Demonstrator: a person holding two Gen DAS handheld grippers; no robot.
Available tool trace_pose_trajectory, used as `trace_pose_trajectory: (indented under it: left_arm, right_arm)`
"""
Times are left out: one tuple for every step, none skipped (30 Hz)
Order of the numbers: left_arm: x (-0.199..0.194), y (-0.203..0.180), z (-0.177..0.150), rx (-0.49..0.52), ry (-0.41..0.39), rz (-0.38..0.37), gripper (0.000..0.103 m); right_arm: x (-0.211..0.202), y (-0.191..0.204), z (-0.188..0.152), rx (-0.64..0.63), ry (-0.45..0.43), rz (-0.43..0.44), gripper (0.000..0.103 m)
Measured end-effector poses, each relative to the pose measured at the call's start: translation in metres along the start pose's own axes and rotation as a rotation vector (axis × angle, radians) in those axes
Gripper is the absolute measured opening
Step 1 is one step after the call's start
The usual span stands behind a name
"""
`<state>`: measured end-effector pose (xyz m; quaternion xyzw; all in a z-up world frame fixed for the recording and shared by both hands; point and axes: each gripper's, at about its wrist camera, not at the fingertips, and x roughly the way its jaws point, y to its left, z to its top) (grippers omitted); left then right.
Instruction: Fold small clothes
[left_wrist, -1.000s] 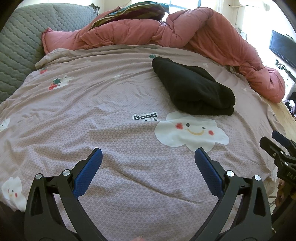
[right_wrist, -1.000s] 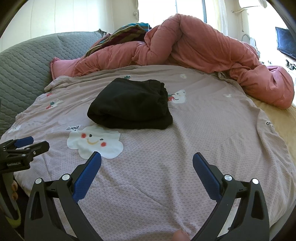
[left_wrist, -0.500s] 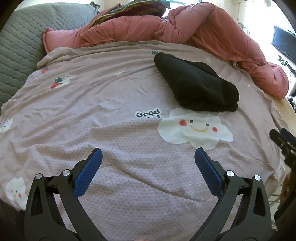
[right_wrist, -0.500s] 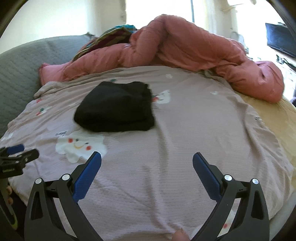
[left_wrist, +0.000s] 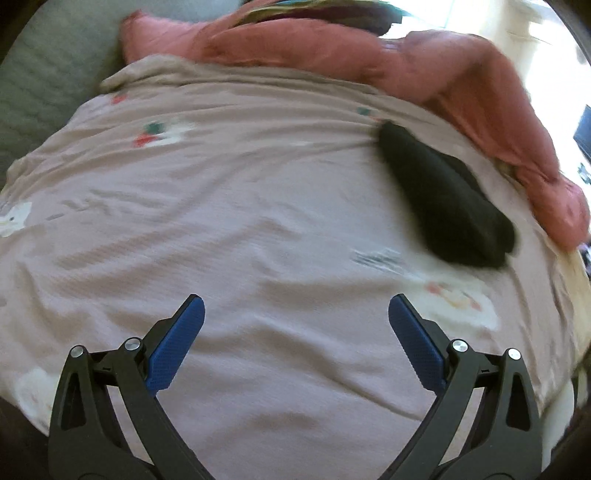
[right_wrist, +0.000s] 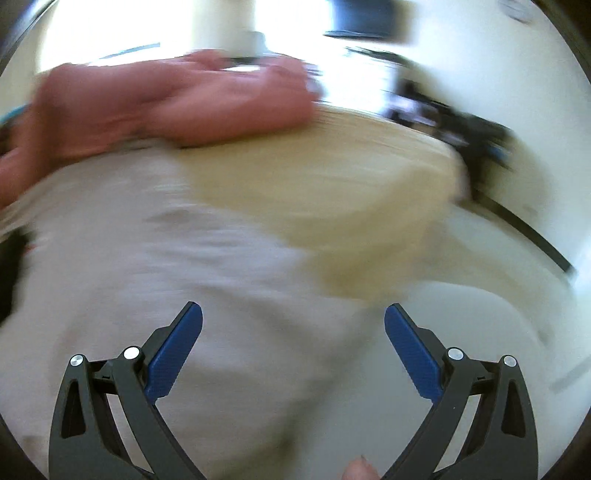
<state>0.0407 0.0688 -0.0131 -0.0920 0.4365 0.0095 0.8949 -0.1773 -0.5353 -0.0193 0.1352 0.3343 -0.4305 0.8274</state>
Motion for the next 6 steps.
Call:
trace_pose_trajectory:
  left_arm:
    - [0.004, 0.013, 0.006, -0.019, 0.007, 0.023, 0.093]
    - [0.008, 0.036, 0.016, -0.057, 0.013, 0.057, 0.093]
    - [0.012, 0.054, 0.023, -0.088, 0.021, 0.084, 0.093]
    - [0.016, 0.082, 0.033, -0.143, 0.029, 0.114, 0.093]
    - [0.019, 0.099, 0.039, -0.176, 0.032, 0.129, 0.093]
    - [0.023, 0.120, 0.047, -0.208, 0.038, 0.159, 0.093]
  right_arm:
    - [0.010, -0.026, 0.000, 0.044, 0.019, -0.071, 0.098]
    - [0.022, -0.053, 0.000, 0.086, 0.047, -0.129, 0.098]
    - [0.031, -0.069, -0.002, 0.111, 0.070, -0.174, 0.098]
    - [0.040, -0.089, -0.004, 0.154, 0.098, -0.222, 0.098]
    - [0.053, -0.113, -0.007, 0.218, 0.140, -0.253, 0.098]
    - [0.061, -0.126, -0.009, 0.261, 0.161, -0.269, 0.098]
